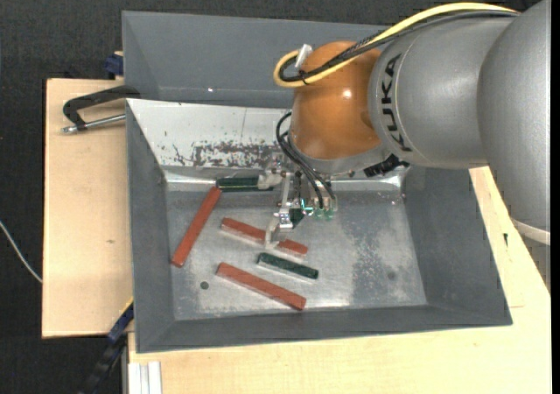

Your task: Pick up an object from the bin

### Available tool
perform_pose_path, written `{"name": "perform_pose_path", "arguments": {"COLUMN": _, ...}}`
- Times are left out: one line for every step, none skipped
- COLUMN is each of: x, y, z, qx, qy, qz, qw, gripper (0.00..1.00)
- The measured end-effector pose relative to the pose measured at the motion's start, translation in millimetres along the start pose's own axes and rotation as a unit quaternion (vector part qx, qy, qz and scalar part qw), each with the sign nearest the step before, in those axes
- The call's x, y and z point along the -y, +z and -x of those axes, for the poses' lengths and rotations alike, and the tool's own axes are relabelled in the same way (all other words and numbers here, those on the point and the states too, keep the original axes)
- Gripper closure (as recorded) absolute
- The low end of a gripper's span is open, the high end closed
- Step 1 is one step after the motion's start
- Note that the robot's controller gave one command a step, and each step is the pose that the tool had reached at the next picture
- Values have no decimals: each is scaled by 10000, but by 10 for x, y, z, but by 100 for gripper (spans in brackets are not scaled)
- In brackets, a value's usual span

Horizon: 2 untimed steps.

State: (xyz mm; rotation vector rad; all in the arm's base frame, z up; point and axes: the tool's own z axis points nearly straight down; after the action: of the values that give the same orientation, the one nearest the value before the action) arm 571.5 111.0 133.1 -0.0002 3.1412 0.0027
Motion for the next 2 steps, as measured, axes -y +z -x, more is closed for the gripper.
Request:
{"name": "perform_pose_path", "arguments": {"x": -124, "y": 559, "z": -424, "qx": -14, "qy": 256, "qz": 8, "qw": 9997, "gripper": 100}}
{"name": "perform_pose_path", "arguments": {"x": -123, "y": 558, "z": -424, "qx": -14, "qy": 257, "qz": 9, "qw": 9997, "gripper": 100}}
